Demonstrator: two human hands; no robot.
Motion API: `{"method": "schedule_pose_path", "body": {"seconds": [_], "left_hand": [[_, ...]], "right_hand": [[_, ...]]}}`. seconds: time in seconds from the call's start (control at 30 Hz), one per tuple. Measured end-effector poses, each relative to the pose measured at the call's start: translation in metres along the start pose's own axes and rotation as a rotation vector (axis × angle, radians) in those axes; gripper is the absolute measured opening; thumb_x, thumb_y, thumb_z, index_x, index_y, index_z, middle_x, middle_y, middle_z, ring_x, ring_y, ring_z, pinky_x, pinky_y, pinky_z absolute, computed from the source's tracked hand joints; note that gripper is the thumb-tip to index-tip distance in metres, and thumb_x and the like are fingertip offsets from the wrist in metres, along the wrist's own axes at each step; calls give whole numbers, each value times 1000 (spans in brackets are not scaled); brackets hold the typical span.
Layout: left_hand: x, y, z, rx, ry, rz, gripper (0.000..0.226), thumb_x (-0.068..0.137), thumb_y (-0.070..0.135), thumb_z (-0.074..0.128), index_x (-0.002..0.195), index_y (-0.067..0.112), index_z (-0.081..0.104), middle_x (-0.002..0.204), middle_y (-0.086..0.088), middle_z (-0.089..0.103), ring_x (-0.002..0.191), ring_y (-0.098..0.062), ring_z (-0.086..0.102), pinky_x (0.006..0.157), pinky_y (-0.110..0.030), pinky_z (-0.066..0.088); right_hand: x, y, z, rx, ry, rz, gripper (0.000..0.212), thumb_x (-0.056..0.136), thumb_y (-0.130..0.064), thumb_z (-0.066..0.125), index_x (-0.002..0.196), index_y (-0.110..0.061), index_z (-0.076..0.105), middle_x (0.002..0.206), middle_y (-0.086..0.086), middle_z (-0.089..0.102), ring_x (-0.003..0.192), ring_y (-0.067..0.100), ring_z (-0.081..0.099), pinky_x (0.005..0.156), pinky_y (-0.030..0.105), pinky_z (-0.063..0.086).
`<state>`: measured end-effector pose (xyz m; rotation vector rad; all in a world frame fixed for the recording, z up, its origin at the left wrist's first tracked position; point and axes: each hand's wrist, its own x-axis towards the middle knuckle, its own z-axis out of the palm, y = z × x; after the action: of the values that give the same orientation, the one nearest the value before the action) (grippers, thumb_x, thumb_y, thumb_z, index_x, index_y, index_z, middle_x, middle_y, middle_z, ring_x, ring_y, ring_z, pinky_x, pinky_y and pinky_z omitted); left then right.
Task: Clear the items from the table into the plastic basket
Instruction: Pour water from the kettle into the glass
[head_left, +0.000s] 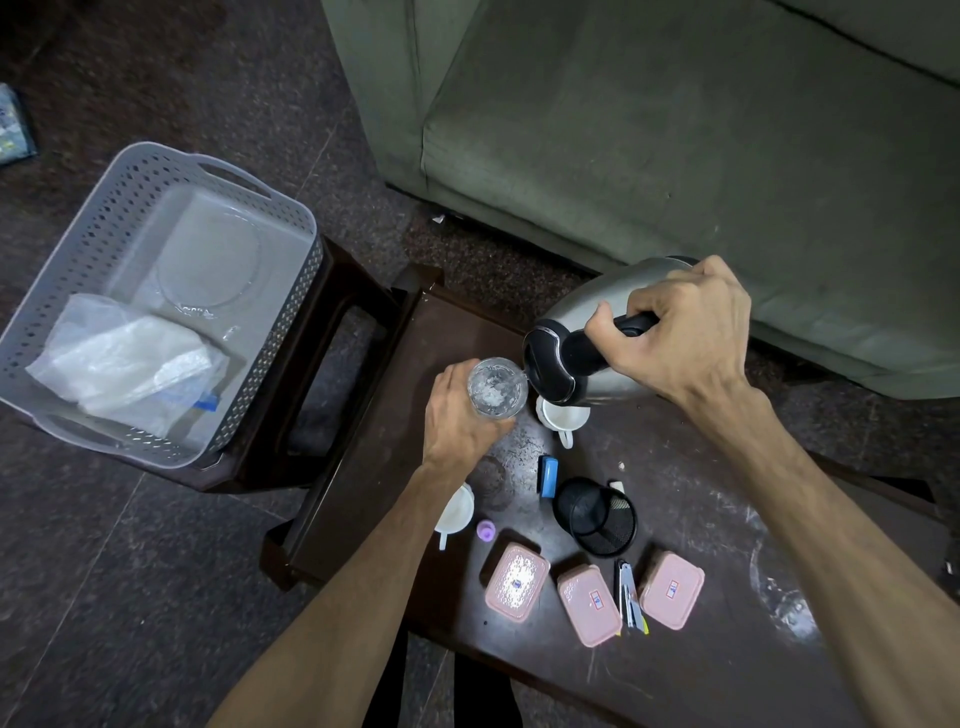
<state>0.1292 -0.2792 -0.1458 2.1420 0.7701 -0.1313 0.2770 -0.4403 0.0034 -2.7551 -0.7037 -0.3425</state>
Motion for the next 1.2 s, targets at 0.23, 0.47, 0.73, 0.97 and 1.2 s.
{"method": "schedule_pose_path", "body": {"seconds": [0.23,0.47,0.73,0.97,1.2], "left_hand": [[0,3,-2,5,-14,-13,84,61,29,96,134,19,56,128,0,62,123,-19,55,112,-37,46],[-1,4,-1,1,-5,-10,84,62,27,95,135,17,56,129,-2,62,125,-21,55,111,-36,46],[-2,2,1,-6,-84,-37,113,63,35,98,155,18,35,153,-3,47,146,-21,40,123,-37,35],[-20,5,-25,-194,-18,35,114,63,41,93,157,24,31,159,3,40,150,-13,36,124,-36,35],[-28,42,-97,-560,249,187,56,81,12,79,134,9,61,136,-3,60,130,-17,58,106,-45,51]], "right_hand": [[-3,2,1,5,-3,6,49,74,-44,60,42,-9,48,40,3,43,50,29,40,67,25,24],[-6,7,0,87,-34,89,48,75,-46,57,43,-11,50,41,5,42,53,29,39,63,30,31],[-8,20,-20,309,-4,214,49,80,-32,62,47,-12,32,43,3,23,42,28,35,61,30,31],[-3,28,-40,598,59,384,51,86,-18,63,54,-16,24,59,-7,21,50,8,18,48,28,12],[39,-25,-51,916,249,555,55,84,-22,67,51,-10,25,45,-11,22,49,9,16,47,29,14]]}}
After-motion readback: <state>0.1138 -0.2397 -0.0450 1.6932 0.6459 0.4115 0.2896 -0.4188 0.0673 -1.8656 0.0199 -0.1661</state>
